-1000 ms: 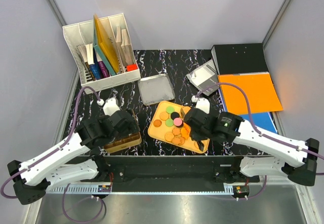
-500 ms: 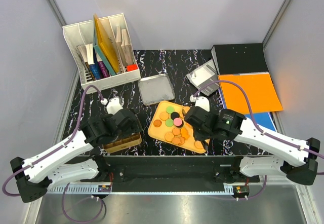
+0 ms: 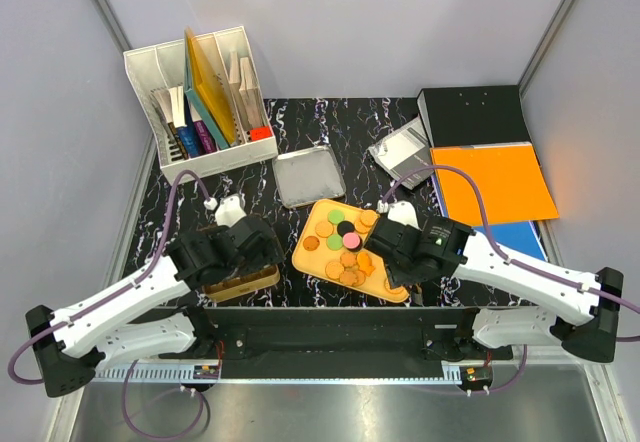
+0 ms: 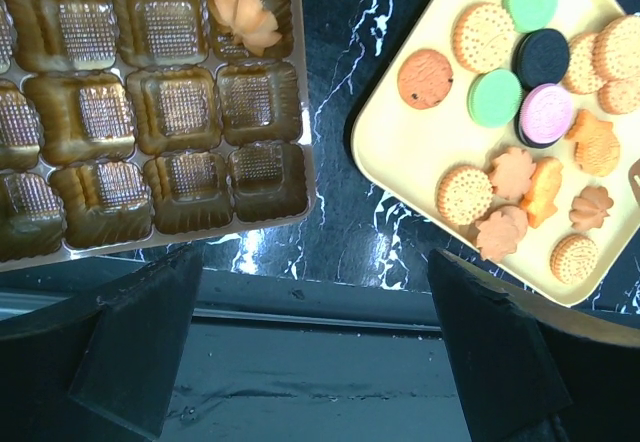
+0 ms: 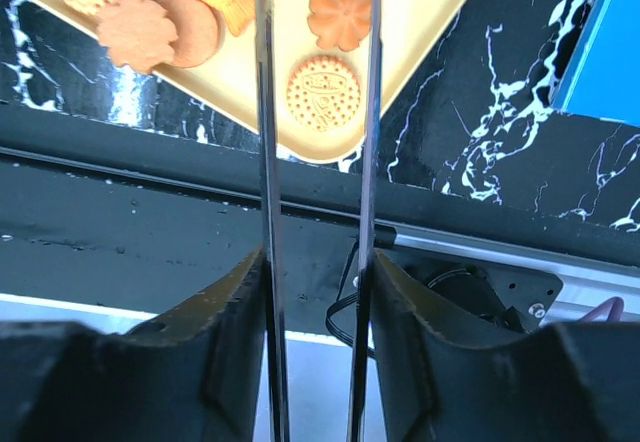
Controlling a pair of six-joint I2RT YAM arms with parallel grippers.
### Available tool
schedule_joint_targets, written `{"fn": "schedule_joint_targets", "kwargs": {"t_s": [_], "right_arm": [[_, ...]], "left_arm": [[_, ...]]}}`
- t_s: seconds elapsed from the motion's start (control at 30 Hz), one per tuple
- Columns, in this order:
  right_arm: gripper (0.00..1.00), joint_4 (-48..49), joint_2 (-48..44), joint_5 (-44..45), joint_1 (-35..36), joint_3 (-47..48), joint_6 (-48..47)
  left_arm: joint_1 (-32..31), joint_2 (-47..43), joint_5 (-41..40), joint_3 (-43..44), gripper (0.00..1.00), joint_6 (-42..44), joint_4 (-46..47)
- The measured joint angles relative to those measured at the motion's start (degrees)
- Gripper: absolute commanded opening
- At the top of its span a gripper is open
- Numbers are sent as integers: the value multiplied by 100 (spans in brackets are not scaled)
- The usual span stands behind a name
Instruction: Pack the cookies
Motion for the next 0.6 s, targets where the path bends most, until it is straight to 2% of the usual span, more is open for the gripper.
{"fn": "schedule_joint_targets", "kwargs": {"t_s": [0.43,0.6], "right_arm": [[54,612,120,-50,-26,-688,-4],[53,953,271,-146,-284,-907,-85]], "left_arm": [[0,-166,63,-61,98,-101,-4],[0,-195,63,-61,98,-103,-9]]}}
